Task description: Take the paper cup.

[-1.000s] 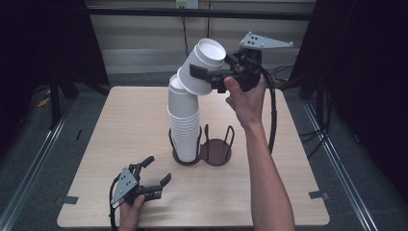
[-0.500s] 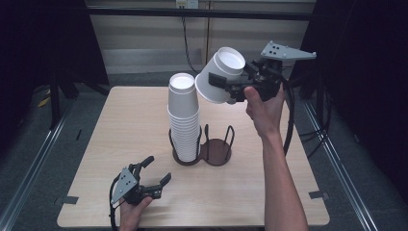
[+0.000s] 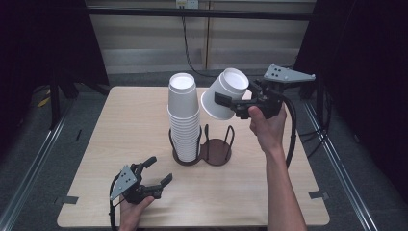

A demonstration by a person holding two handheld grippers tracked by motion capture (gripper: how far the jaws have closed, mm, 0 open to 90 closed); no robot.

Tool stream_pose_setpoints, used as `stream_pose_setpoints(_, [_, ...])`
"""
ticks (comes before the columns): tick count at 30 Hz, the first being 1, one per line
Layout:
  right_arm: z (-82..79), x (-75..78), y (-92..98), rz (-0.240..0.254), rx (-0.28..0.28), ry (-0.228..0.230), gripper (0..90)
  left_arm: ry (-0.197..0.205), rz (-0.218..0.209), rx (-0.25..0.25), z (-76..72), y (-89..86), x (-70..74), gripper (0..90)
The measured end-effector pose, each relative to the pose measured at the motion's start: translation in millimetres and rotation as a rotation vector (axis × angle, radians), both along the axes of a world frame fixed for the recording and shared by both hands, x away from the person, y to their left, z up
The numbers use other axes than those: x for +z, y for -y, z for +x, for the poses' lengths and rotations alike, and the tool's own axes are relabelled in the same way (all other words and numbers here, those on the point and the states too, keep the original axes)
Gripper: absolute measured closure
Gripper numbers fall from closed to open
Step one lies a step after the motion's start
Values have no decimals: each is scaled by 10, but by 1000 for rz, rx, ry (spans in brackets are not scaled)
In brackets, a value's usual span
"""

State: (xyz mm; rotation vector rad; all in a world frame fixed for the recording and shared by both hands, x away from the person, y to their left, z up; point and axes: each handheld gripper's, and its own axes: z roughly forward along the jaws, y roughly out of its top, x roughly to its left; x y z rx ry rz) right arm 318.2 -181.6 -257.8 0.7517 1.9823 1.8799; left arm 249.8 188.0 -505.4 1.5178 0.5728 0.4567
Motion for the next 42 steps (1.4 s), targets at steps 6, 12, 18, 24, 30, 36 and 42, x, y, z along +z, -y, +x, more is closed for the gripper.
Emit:
stream_pose_setpoints(6, [-105, -157, 88, 18, -2, -5, 203, 4, 0, -27, -4, -5, 105, 159])
stream_pose_setpoints(12, [-195, -290, 120, 27, 5, -10, 203, 11, 5, -50, -13, 2, 196, 160])
stream_pose_setpoints(18, [-273, -496, 49, -8, 18, -36, 204, 5, 20, -90, -12, 16, 262, 162])
stream_pose_setpoints(24, [-327, -650, -26, -16, 42, -49, 206, 2, 20, -119, -13, 39, 307, 161])
stream_pose_setpoints(30, [-387, -775, -85, -15, 62, -55, 207, 18, 39, -155, -32, 89, 371, 158])
stream_pose_setpoints(36, [-437, -870, -112, -14, 70, -66, 207, 28, 67, -187, -36, 146, 394, 160])
stream_pose_setpoints(42, [-520, -1024, -180, -17, 91, -73, 208, 16, 61, -219, -48, 192, 403, 160])
